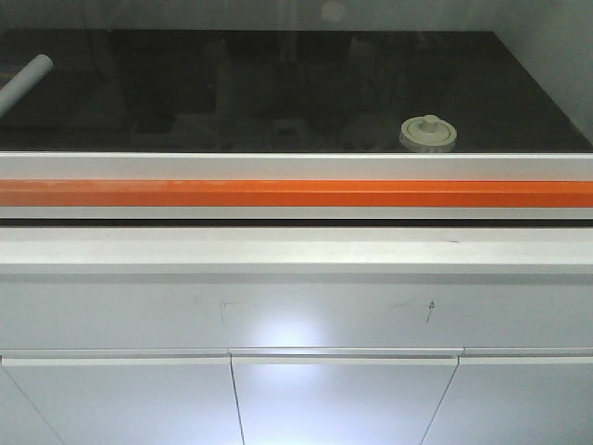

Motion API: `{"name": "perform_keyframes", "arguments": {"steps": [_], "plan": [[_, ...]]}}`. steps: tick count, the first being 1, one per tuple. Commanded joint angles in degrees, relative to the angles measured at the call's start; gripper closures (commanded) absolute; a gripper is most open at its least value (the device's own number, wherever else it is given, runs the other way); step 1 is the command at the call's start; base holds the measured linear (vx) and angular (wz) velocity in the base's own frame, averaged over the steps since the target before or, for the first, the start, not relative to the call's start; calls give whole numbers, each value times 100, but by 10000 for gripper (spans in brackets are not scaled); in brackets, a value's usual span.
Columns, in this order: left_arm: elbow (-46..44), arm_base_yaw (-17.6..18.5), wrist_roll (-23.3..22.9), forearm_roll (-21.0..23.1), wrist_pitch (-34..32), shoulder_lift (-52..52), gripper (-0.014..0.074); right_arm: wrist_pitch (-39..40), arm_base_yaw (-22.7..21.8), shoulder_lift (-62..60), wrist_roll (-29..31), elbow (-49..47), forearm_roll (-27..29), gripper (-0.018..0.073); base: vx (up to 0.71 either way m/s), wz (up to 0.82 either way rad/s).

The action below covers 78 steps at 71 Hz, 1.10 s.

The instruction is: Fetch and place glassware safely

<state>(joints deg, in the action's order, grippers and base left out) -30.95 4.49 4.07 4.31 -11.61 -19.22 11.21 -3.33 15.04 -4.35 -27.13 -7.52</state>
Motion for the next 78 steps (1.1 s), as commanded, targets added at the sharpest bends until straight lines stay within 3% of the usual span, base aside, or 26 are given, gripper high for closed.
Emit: {"name": "perform_keyframes", "arguments": {"steps": [1,17,32,39,62,78], "plan": [[-738,37,-15,-270,-191,-752,603,333,-33,761,61,-693,-23,563,0,0],[-1310,37,-21,-273,-148,-2020,603,293,-33,2229,44,-1084,-18,563,0,0],[-1310,37,-125,-268,634,-2840,603,-139,-26,3144,-79,-1070,158,563,0,0],[-1217,37,-356,-268,675,-3114,603,234,-26,3284,-130,-771,256,563,0,0],[609,37,-407,-268,-1410,-3262,603,2682,-26,3342,-111,1237,65,563,0,0],[1618,37,-407,-268,-2711,-3396,603,3805,-26,4088,-63,1686,-464,563,0,0]]}}
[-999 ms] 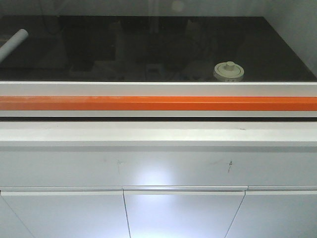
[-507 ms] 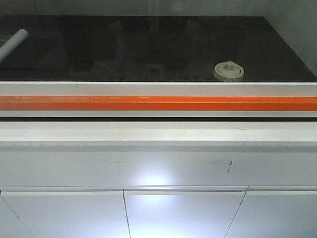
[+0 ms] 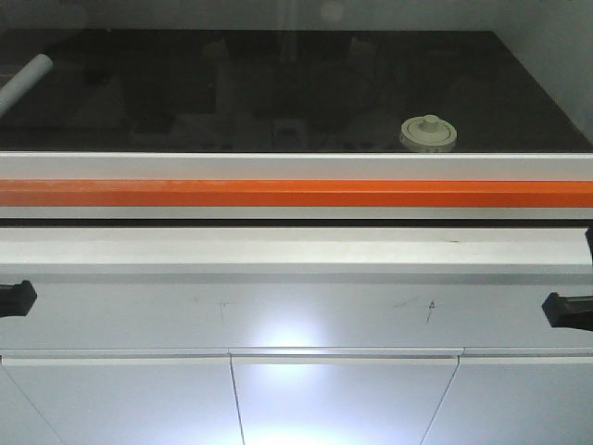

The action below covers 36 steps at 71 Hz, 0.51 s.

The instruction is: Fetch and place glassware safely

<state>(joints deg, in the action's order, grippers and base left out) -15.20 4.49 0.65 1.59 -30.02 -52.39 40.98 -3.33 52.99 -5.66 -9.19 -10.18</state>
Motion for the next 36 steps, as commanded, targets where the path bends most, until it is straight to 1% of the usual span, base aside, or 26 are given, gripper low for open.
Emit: {"name": "perform_keyframes", "arguments": {"steps": [1,9,26,31,36], "plan": [[51,37,-65,4,-899,-119,603,880,-26,360,68,-107,-214,563,0,0],[67,37,-65,4,-971,-372,603,1445,-26,947,103,-107,-212,563,0,0],[67,37,-65,4,-1569,-1030,603,2476,-26,2251,376,-107,-189,563,0,0],[67,37,-65,4,-1759,-1166,603,2921,-32,2633,566,-107,-92,563,0,0],[67,37,-65,4,-1941,-1285,603,3288,-32,2951,566,-123,79,563,0,0]]}}
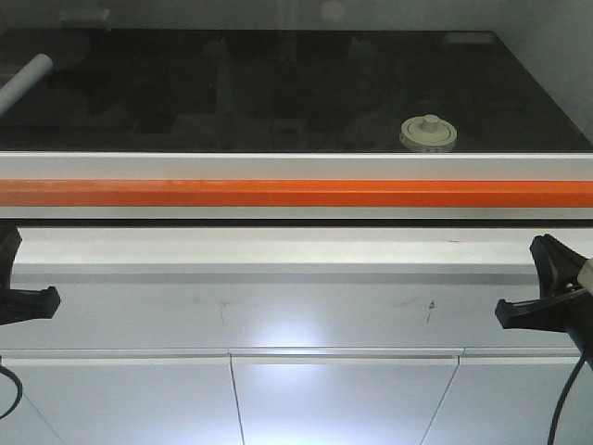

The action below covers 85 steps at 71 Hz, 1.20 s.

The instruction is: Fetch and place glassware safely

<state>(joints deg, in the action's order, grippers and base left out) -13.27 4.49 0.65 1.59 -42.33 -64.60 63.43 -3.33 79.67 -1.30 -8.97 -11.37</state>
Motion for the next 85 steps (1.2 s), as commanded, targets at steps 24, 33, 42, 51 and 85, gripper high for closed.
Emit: {"name": "perform_keyframes", "arguments": {"steps": [24,33,42,51,85], "plan": [[-126,37,-32,4,-851,-217,603,1314,-32,1158,168,-784,272,563,0,0],[-126,37,-32,4,-851,-217,603,1132,-32,1330,195,-1074,212,563,0,0],[-126,37,-32,4,-851,-217,603,965,-32,1496,195,-1331,158,563,0,0],[-126,37,-32,4,-845,-217,603,924,-32,1662,195,-1547,126,563,0,0],[-126,37,-32,4,-795,-217,603,470,-32,1940,164,-2043,28,563,0,0]]}}
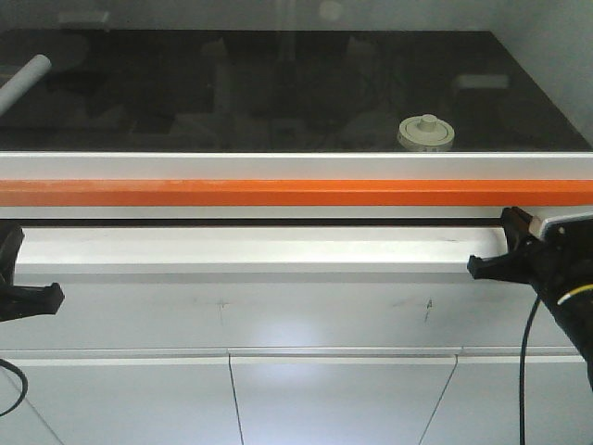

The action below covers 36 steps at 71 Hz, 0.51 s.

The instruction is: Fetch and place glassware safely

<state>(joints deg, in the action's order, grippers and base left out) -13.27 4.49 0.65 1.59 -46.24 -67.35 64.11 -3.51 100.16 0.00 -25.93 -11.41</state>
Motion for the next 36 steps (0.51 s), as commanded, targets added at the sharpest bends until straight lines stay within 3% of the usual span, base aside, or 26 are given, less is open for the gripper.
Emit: {"name": "perform_keyframes", "arguments": {"steps": [1,36], "plan": [[-126,37,-32,4,-399,63,603,415,-14,-118,33,-332,31,563,-1,-3],[-126,37,-21,4,-404,63,603,436,-21,-124,0,-494,351,563,0,0]]}}
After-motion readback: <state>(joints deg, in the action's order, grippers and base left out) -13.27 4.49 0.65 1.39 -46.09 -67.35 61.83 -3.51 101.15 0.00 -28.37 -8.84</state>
